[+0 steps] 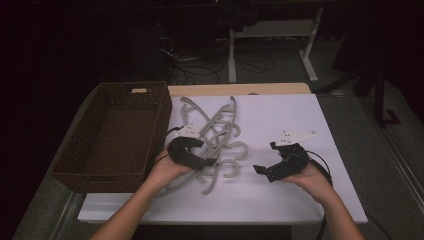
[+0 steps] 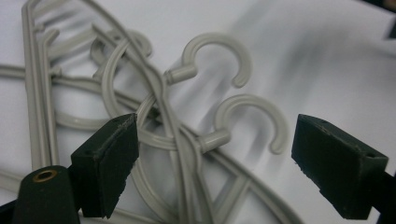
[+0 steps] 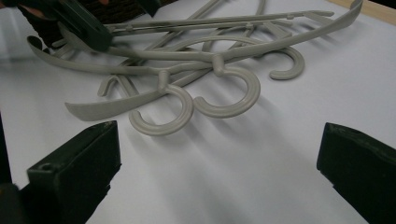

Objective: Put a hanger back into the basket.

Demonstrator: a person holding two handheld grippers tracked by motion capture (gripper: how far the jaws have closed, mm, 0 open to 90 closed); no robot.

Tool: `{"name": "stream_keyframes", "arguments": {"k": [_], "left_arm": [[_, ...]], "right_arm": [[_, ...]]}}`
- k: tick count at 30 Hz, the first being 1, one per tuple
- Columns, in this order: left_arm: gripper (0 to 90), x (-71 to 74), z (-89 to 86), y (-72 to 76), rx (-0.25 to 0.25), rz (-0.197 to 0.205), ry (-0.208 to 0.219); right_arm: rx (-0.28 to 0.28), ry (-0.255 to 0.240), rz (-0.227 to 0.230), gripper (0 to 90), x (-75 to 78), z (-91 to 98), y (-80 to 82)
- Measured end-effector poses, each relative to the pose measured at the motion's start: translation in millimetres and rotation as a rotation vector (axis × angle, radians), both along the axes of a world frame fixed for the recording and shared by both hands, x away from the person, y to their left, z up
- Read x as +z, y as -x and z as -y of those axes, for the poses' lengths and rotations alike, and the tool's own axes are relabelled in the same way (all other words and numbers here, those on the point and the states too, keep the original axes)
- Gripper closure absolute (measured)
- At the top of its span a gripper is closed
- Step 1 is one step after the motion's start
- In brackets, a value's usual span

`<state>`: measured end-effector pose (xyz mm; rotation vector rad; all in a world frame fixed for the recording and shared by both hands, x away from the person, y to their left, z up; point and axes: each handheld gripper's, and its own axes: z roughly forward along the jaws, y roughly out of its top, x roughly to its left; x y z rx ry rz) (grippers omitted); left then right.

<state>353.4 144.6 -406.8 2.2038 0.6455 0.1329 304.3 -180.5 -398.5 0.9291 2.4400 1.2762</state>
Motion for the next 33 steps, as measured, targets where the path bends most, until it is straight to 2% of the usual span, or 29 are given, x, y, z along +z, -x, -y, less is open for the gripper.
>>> {"name": "stream_keyframes", "arguments": {"k": [7, 10, 13, 20, 24, 33], "left_arm": [[40.2, -13.7, 0.6, -8.5, 0.064, -0.009, -0.051], [46.4, -17.6, -1.2, -10.1, 0.080, -0.013, -0.077], [51.2, -17.2, -1.9, -10.4, 0.084, -0.013, -0.085], [61.0, -21.2, 6.0, -11.0, 0.088, -0.015, -0.183], [66.0, -22.6, 10.5, -11.3, 0.079, -0.014, -0.212], [74.6, -22.8, 19.9, -17.3, 0.083, -0.054, -0.268]], "right_arm": [[-0.003, 0.003, -0.005, 0.0, -2.9, 0.8, -0.6], [-0.005, 0.006, -0.012, 0.0, -4.4, 1.2, -1.5], [-0.009, 0.005, -0.016, 0.0, -5.3, 2.0, -1.9], [-0.007, 0.006, -0.019, 0.0, -6.3, 2.6, -2.3], [-0.006, 0.007, -0.019, 0.0, -6.8, 2.7, -2.3], [-0.003, 0.007, -0.026, 0.0, -8.4, 3.0, -2.7]]}}
